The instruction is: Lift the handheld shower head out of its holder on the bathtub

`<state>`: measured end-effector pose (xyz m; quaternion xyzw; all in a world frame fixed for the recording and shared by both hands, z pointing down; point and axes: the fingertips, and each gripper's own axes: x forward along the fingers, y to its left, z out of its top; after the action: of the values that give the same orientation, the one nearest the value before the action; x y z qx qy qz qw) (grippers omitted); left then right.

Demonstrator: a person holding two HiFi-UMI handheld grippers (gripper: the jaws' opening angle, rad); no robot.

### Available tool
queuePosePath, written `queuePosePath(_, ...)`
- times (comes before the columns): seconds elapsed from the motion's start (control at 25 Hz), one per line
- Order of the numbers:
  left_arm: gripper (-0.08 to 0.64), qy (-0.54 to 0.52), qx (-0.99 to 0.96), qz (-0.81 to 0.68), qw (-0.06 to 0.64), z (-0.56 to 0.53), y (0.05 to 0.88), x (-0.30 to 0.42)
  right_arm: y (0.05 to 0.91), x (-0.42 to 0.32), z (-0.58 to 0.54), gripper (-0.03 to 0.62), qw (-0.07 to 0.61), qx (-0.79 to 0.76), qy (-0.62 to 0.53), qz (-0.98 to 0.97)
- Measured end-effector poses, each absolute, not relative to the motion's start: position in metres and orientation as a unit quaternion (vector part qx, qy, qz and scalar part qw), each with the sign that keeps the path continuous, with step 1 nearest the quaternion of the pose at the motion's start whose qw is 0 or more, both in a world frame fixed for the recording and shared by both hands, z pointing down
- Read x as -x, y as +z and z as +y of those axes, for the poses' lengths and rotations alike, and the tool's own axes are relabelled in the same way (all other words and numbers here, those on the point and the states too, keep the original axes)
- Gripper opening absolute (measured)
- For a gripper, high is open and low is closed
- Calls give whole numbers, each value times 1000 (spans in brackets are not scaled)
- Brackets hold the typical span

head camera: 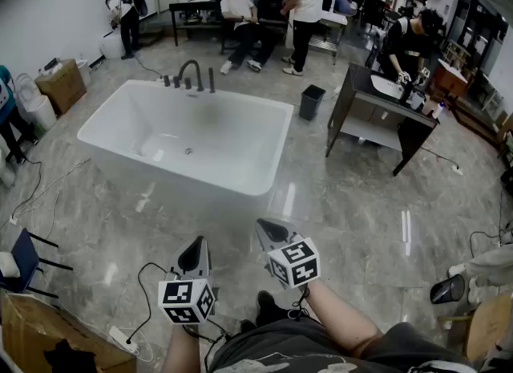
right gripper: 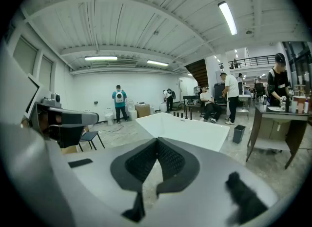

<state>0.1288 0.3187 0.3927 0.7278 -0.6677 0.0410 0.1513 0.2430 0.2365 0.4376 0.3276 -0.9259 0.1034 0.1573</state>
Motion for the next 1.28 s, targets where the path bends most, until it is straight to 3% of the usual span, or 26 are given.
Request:
queuePosePath(0.88, 15, 50, -746, -649, 139, 341, 395, -147, 433, -260, 267, 26, 130, -341, 114, -924)
queuePosePath(1.28, 15, 52, -736, -659, 147, 305, 403, -118, 443, -248, 223, 28, 107, -353, 123, -921)
